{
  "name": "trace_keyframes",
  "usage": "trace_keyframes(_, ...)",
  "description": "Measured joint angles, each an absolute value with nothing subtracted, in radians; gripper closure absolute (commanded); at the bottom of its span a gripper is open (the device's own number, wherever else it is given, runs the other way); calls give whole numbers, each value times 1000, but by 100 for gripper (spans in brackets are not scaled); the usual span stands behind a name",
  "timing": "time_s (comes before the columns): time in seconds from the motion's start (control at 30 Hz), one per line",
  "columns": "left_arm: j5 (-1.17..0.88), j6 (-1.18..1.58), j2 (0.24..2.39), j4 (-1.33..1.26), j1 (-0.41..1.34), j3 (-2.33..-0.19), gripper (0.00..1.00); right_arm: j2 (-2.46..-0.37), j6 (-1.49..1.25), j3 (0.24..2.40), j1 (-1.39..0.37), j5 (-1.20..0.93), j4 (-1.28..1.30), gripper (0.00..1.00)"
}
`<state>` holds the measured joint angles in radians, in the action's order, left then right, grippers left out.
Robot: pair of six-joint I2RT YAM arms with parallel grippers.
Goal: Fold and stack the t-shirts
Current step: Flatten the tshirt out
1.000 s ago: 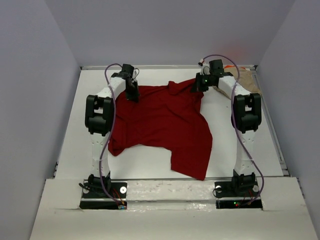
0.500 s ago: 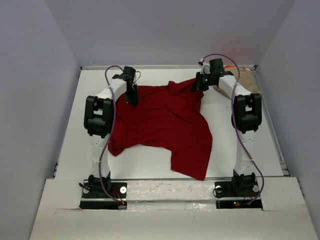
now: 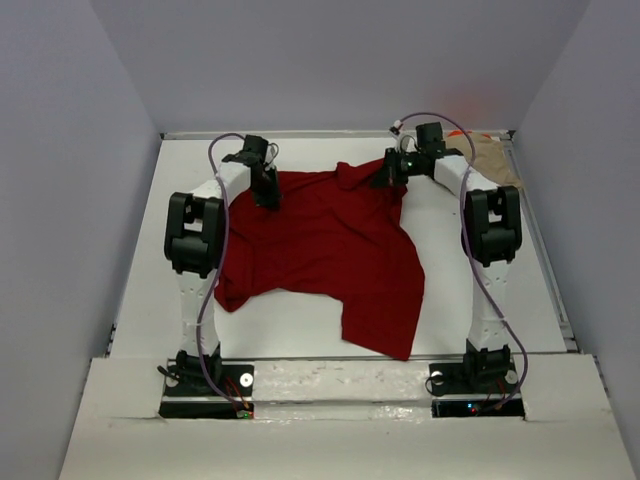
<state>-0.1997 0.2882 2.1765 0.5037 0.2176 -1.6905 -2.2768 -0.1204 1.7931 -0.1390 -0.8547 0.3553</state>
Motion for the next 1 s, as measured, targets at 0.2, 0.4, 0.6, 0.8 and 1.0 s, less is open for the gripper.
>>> trace_keyframes(0.2,-247,288,2133,450,200,-1692,100,-2328,-124,2066,-153,-533,568,100)
trace_keyframes(0.4,-211,288,2117,445,192,-1704,100,-2341,-120,2185,-159,-174,746,100)
trace_keyframes(0.6,-154,289,2117,485,189,-1704,100,-2376,-126,2137,-171,-55,839,100)
trace_keyframes(0.8,-139,294,2119,508,188,-1704,100,-2326,-136,1986,-212,-49,821,100)
trace_keyframes(1.0,-134,296,2141,510,188,-1704,100,-2271,-136,1910,-236,-20,807,100)
